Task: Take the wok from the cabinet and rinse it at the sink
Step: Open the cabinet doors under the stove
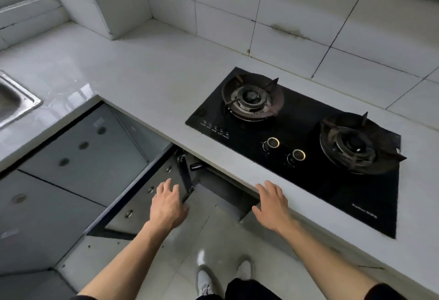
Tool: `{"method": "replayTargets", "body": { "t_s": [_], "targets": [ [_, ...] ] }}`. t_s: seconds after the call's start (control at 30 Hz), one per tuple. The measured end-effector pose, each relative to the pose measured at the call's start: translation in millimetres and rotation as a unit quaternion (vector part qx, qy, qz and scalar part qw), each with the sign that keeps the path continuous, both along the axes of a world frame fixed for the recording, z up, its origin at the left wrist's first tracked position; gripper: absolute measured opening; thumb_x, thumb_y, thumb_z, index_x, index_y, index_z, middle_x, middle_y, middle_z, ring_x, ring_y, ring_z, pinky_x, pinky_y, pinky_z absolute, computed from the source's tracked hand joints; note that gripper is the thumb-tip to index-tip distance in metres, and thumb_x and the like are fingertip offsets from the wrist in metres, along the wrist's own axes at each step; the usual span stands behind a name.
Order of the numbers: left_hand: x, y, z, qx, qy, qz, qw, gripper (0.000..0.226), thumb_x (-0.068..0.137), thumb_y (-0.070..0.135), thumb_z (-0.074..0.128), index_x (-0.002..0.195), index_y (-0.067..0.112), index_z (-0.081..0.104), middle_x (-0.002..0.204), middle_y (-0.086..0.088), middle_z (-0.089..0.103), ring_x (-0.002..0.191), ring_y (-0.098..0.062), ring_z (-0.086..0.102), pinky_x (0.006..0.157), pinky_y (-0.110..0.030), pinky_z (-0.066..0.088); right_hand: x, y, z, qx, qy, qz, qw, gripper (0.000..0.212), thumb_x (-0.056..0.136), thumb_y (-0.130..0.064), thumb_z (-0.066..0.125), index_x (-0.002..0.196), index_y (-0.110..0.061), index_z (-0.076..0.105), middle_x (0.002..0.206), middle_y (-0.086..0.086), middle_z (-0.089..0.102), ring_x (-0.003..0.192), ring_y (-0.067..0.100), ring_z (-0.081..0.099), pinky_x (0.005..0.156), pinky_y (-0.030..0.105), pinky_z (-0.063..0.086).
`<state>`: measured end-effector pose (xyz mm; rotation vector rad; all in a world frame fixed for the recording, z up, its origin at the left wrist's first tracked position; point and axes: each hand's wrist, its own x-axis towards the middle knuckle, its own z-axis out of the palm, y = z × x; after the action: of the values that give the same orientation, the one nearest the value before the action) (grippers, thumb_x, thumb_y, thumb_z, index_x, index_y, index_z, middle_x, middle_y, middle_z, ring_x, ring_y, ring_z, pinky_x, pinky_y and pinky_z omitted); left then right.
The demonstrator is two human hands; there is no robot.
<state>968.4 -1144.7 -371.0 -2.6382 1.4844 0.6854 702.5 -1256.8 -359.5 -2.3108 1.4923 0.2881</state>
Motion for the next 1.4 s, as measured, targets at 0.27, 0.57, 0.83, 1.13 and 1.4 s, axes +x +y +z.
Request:
{"method": "replayTargets", "body": {
  "t_s": [0.27, 0.57, 0.83, 1.13, 1.4],
  "targets": [
    [-89.6, -62.7, 32.0, -0.036, 0.009, -0.155, 0.987, 0.058, 0.089, 0.035, 0.054, 0.141, 0.017, 0.039, 0.156, -0.005, 0.025, 0.145, -0.027, 0.019, 0.112, -0.041, 0.035, -30.8, -15.3, -10.0, 0.026, -0.031, 0.057, 0.998, 0.074, 0.091, -0.044, 0.055, 0.152, -0.024, 0.018, 0.160, 0.002, 0.007, 0.145, 0.026, 0.007, 0.117, 0.042, 0.018],
    [-114.2, -104.5, 37.9, -0.006, 0.000, -0.320, 0.947, 0.062, 0.092, 0.028, 0.052, 0.148, 0.016, 0.028, 0.160, -0.008, 0.015, 0.147, -0.027, 0.010, 0.114, -0.041, 0.030, -48.4, -8.7, -10.2, 0.059, -0.130, -0.016, 0.990, 0.066, 0.095, -0.034, 0.053, 0.153, -0.022, 0.023, 0.162, -0.003, 0.013, 0.148, 0.016, 0.006, 0.120, 0.033, 0.009],
    [-86.1, -114.0, 9.5, -0.011, -0.002, -0.435, 0.900, 0.061, 0.088, 0.015, 0.047, 0.146, 0.020, 0.026, 0.158, -0.004, 0.013, 0.143, -0.025, 0.018, 0.113, -0.036, 0.032, -60.8, 29.4, 0.6, 0.036, -0.154, -0.228, 0.961, 0.055, 0.098, -0.033, 0.051, 0.148, -0.019, 0.034, 0.154, -0.003, 0.030, 0.143, 0.012, 0.021, 0.118, 0.029, 0.018],
    [-74.8, -122.5, 2.3, -0.033, -0.063, -0.519, 0.852, 0.058, 0.089, 0.024, 0.050, 0.142, 0.017, 0.028, 0.146, -0.008, 0.029, 0.121, -0.028, 0.035, 0.099, -0.036, 0.042, -26.3, 86.4, -18.6, 0.133, -0.240, -0.503, 0.820, 0.052, 0.095, -0.031, 0.057, 0.142, -0.017, 0.042, 0.143, 0.003, 0.046, 0.126, 0.017, 0.047, 0.094, 0.022, 0.037],
    [-69.1, -123.4, -3.5, -0.033, -0.002, -0.502, 0.864, 0.069, 0.086, 0.013, 0.047, 0.149, 0.022, 0.019, 0.154, 0.000, 0.015, 0.129, -0.025, 0.025, 0.105, -0.030, 0.039, -9.9, 71.3, -40.1, 0.234, -0.425, -0.626, 0.611, 0.037, 0.099, -0.044, 0.047, 0.122, -0.015, 0.056, 0.118, 0.007, 0.063, 0.106, 0.022, 0.062, 0.094, 0.040, 0.053]
  ]
}}
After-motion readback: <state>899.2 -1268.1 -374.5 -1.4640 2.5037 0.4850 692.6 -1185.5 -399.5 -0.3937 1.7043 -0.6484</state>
